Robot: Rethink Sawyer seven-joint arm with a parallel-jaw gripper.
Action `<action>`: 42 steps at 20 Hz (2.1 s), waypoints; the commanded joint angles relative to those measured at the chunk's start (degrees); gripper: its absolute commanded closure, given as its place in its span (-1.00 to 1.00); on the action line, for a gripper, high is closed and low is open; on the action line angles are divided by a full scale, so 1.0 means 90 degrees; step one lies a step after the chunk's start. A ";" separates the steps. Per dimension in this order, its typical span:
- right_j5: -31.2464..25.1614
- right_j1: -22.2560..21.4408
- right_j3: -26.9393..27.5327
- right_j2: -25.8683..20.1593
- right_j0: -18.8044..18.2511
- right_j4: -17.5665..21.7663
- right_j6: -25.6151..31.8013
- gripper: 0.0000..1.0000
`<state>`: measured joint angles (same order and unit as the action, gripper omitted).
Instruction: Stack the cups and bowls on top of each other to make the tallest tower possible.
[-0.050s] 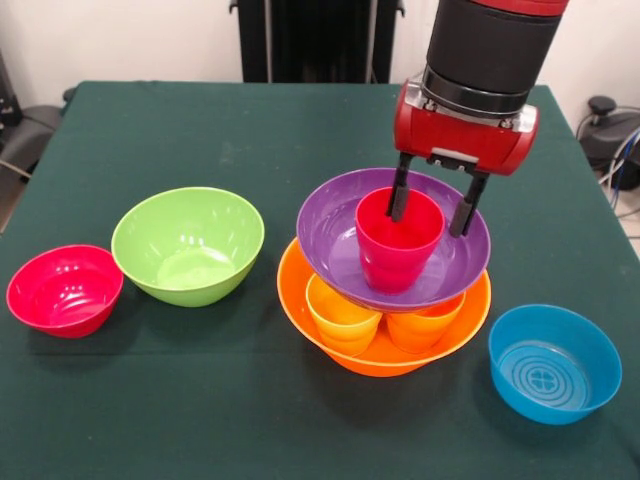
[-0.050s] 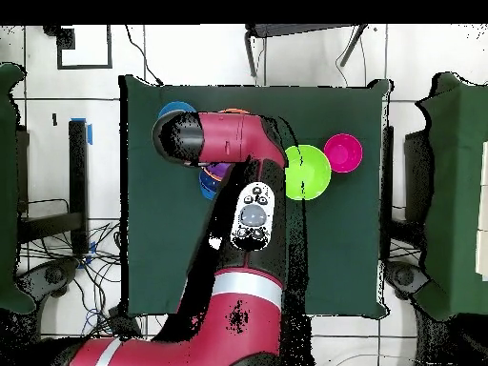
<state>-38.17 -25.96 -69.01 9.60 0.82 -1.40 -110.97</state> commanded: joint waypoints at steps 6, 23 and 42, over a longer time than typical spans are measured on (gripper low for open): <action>0.0183 0.0158 -0.0525 -0.0566 0.0029 -0.0032 -0.0650 -1.00; -0.0388 -0.0150 -0.0440 -0.0527 0.0059 -0.0108 -0.0555 -1.00; -0.1404 -0.0382 0.0084 -0.0526 -0.0049 -0.0364 -0.0367 -1.00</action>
<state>-40.59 -30.18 -68.64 9.60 0.85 -4.12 -110.97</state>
